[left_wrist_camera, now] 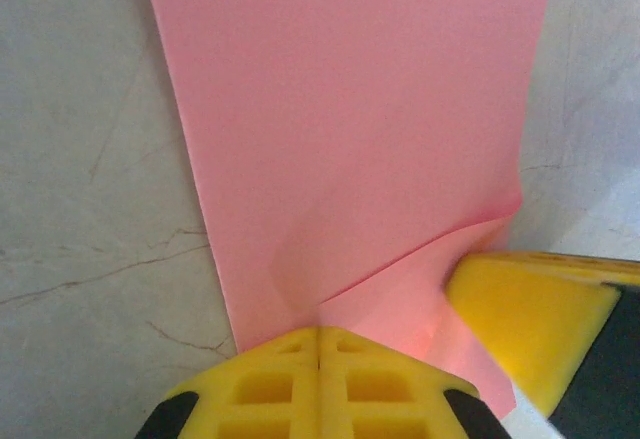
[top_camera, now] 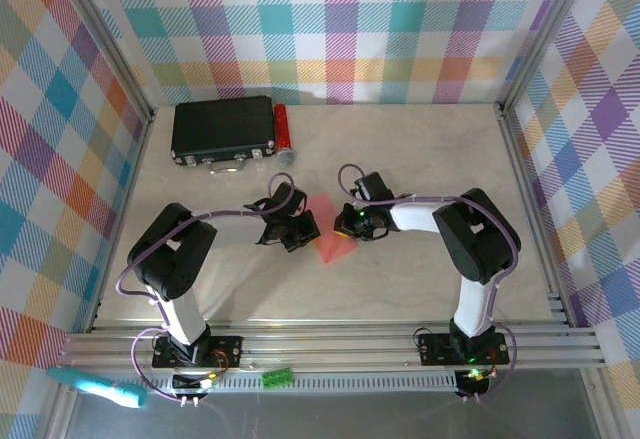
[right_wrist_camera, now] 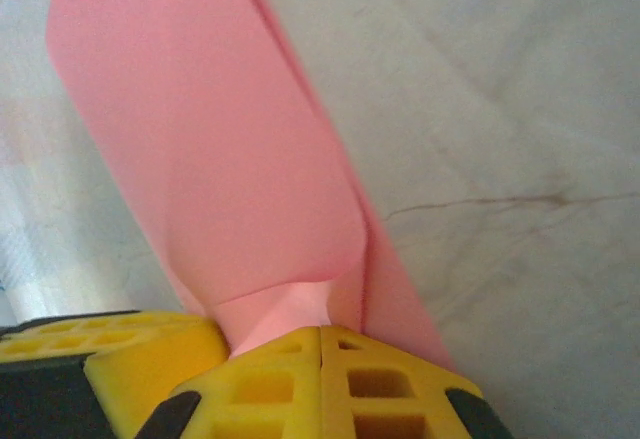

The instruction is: Fold a paper plane with a square sheet of paper (pick it up from the middle)

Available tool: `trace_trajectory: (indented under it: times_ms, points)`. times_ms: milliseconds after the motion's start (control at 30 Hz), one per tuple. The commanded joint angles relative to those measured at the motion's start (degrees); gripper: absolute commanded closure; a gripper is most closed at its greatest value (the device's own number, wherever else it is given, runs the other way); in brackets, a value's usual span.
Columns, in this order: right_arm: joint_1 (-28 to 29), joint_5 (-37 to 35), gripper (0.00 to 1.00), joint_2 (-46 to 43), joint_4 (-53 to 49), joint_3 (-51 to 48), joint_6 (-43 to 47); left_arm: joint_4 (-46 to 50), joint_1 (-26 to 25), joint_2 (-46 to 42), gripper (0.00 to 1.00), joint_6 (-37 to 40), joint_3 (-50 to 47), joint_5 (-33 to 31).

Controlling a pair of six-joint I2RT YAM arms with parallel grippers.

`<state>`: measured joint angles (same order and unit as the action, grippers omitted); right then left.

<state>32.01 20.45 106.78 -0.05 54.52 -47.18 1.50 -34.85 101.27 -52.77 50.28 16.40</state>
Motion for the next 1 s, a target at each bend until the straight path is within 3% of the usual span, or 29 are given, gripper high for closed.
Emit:
trace_trajectory:
  times_ms: [0, 167, 400, 667, 967]
  points:
    - [-2.7, -4.1, 1.0, 0.3, -3.3, -0.4, -1.4, 9.7, -0.1, 2.8, 1.0, 1.5, -1.7, -3.7]
    - [-5.0, -5.0, 1.0, -1.2, -5.4, 0.2, -2.0, 10.3, 0.0, 2.9, 1.0, 2.1, -0.9, -3.6]
    - [-2.7, -3.6, 1.0, -4.7, -9.8, 4.3, 4.8, 11.0, 0.0, 2.8, 1.0, 3.4, 0.4, -3.3]
    - [1.5, 0.7, 1.0, 1.4, -11.1, 8.1, 6.7, 11.1, 0.0, 3.3, 1.0, 3.9, 1.0, -2.9]
    - [-1.8, -2.4, 1.0, 5.9, -12.4, 10.3, 2.0, 11.2, 0.0, 3.3, 1.0, 3.8, 0.3, -3.1]
